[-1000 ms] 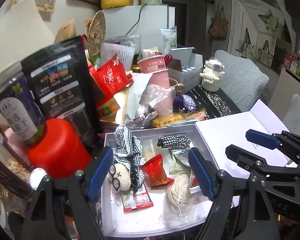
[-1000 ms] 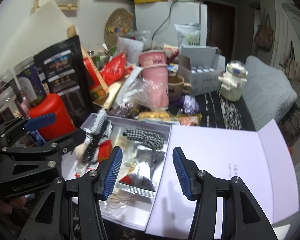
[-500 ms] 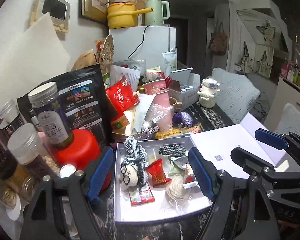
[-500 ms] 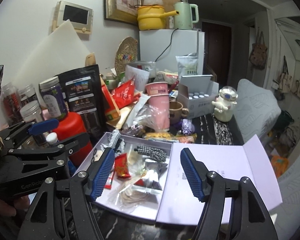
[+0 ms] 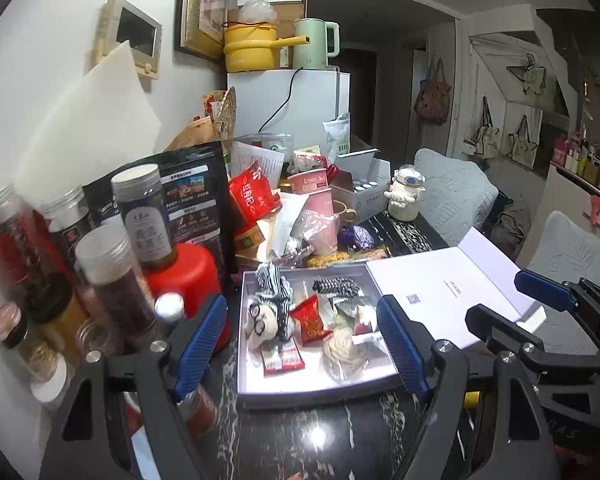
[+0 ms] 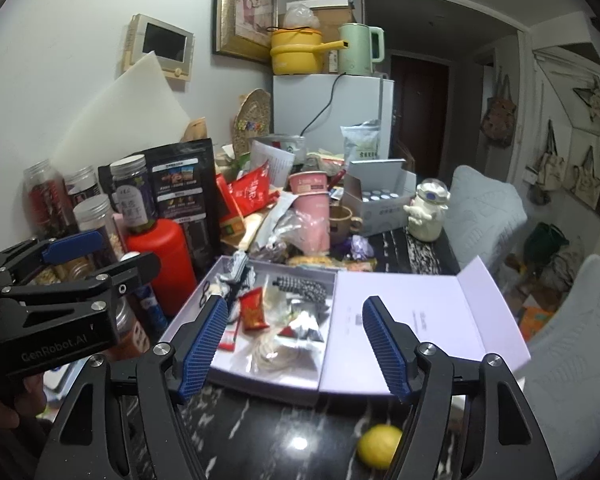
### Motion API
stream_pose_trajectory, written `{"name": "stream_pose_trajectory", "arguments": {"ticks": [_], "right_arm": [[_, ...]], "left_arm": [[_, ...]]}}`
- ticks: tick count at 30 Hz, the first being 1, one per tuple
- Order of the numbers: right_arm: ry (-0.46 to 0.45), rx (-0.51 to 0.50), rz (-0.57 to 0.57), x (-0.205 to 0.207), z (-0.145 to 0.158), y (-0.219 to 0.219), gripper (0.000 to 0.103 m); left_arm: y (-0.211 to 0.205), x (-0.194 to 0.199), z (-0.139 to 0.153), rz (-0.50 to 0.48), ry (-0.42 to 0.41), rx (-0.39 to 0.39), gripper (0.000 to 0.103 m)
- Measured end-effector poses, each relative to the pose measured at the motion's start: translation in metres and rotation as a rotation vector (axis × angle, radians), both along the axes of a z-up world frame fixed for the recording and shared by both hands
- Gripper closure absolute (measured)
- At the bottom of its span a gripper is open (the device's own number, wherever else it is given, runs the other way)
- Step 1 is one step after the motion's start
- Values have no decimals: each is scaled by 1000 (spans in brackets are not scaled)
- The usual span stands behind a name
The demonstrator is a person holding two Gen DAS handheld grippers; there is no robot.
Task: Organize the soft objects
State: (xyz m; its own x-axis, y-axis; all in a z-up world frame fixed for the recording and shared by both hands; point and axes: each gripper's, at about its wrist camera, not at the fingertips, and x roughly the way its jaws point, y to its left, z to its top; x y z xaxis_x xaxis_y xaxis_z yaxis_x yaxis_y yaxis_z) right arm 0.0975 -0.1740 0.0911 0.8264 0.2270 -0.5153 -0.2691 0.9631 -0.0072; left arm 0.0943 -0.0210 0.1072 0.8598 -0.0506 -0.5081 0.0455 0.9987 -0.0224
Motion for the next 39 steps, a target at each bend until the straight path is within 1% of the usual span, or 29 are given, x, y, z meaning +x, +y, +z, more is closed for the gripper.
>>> {"name": "stream_pose_trajectory", "arguments": {"ticks": [8, 15, 20, 23, 32, 39], "right_arm": [[27, 24, -27, -33, -13, -5, 32], [66, 10, -73, -49, -31, -10, 32], [95, -20, -75, -57, -46, -11, 32], [106, -14, -69, -60, -53, -11, 32], [115, -23, -55, -61, -62, -11, 32], [120, -29, -56, -56, -64, -10, 32]], "left_arm": [[3, -29, -15, -25, 35, -11, 26], [3, -46, -33, -19, 67, -7, 26], [3, -49, -45, -28, 99, -24, 26], [2, -52, -53, -30, 115, -39, 26], [3, -48, -68, -34, 157, -71, 26], [2, -42, -74, -31, 175, -55, 26]]}}
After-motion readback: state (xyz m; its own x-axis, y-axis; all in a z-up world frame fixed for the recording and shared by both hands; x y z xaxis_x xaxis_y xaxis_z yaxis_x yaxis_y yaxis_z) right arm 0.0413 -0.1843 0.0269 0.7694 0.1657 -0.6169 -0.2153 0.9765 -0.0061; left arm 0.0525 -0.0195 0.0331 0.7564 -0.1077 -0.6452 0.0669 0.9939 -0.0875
